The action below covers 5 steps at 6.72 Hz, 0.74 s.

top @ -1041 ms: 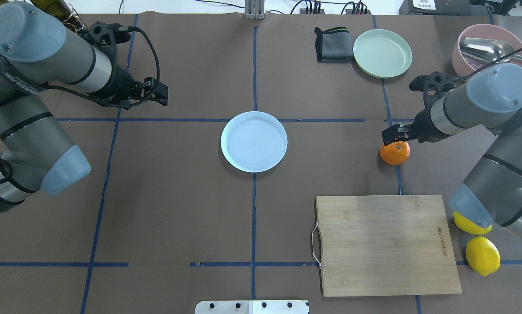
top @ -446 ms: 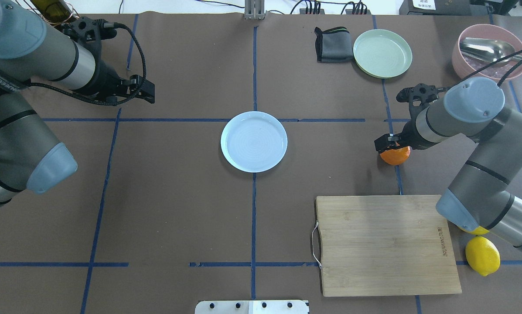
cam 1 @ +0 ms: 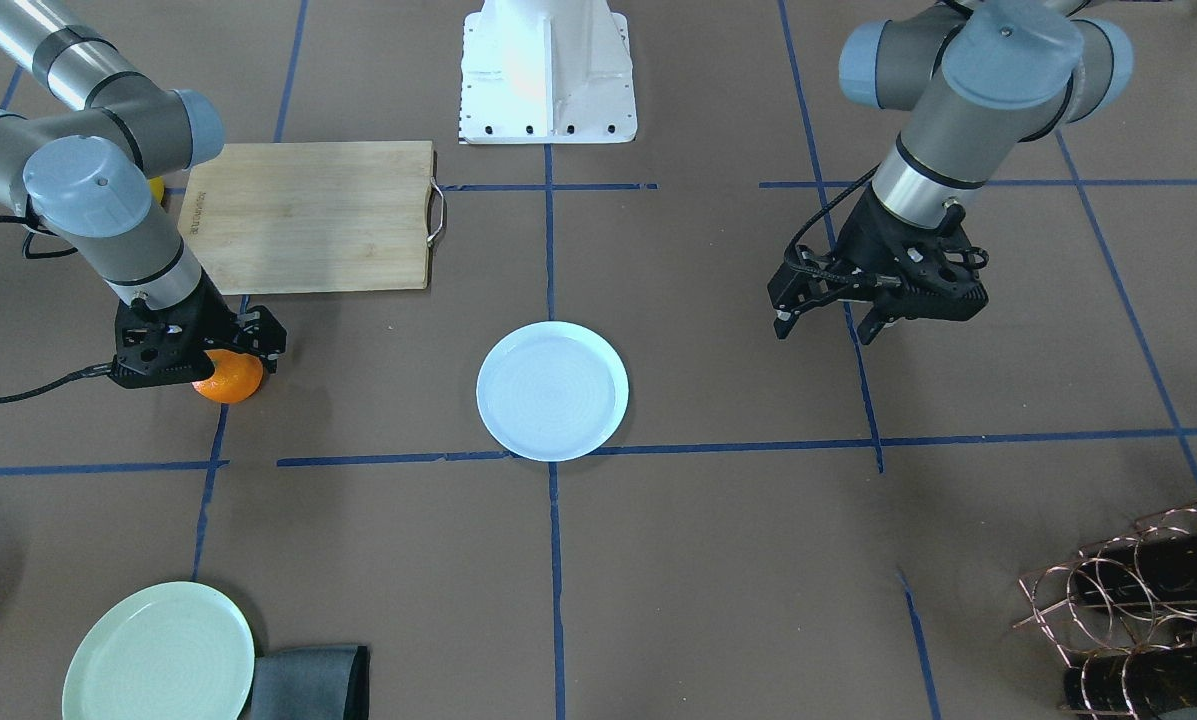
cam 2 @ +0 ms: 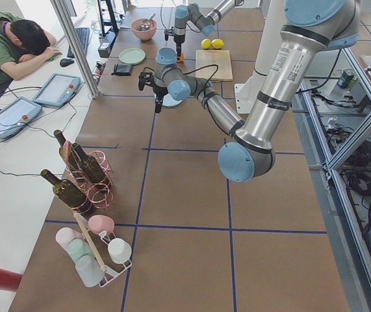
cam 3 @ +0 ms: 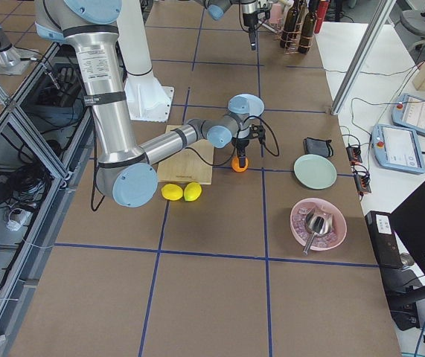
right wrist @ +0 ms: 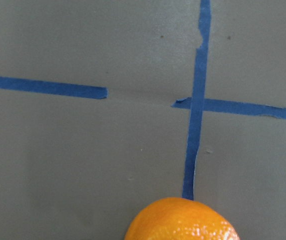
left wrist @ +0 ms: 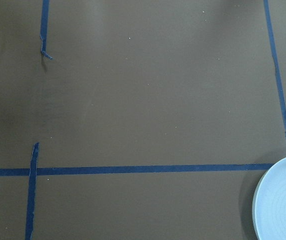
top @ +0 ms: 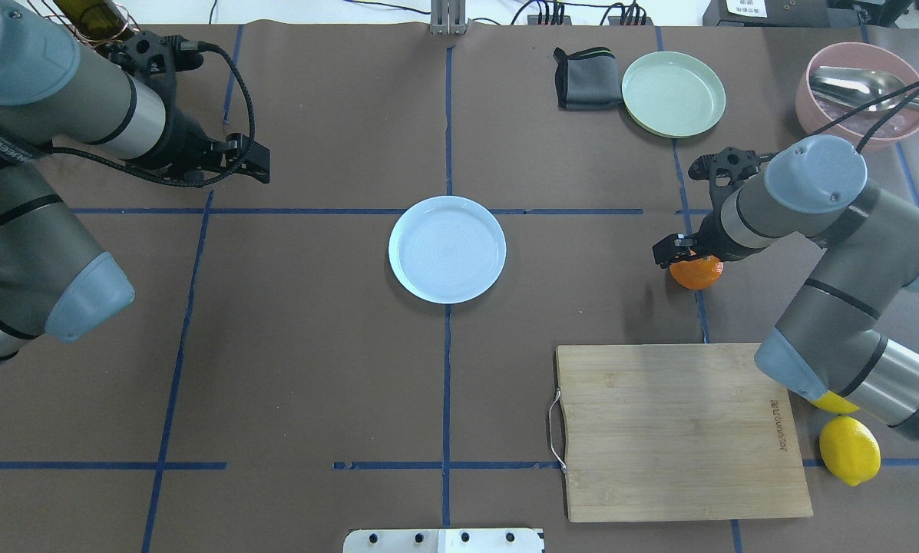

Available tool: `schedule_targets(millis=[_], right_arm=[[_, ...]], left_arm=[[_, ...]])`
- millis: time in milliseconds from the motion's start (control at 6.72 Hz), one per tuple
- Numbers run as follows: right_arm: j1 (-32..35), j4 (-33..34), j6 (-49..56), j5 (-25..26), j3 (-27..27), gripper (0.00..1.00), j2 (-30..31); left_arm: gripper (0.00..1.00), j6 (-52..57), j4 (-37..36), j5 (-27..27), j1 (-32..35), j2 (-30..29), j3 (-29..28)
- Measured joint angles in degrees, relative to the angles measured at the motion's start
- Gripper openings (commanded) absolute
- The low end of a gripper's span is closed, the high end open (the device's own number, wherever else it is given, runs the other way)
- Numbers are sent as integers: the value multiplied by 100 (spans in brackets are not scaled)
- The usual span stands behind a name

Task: Pick orange to plate
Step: 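Close the right gripper around the orange tangerine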

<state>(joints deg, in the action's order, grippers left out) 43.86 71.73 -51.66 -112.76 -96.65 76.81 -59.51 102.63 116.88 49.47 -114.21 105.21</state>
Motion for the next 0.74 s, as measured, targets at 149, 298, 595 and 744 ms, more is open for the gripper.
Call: schedule_targets(millis=[149,298,595,744], right_arm=[[5,1,4,0,20,100,0],[5,7,6,-11,13,100,-2],[21,28,12,-62,-47,100,-7],[62,48,14,-84,-97,100,-7]], left_arm=[[100,0,2,-4,-4,2,0],[100,0,2,-4,-7,2,1],[100,0,3,-5,-8,-2,6],[100,-1,3,-6,-8,1,3]])
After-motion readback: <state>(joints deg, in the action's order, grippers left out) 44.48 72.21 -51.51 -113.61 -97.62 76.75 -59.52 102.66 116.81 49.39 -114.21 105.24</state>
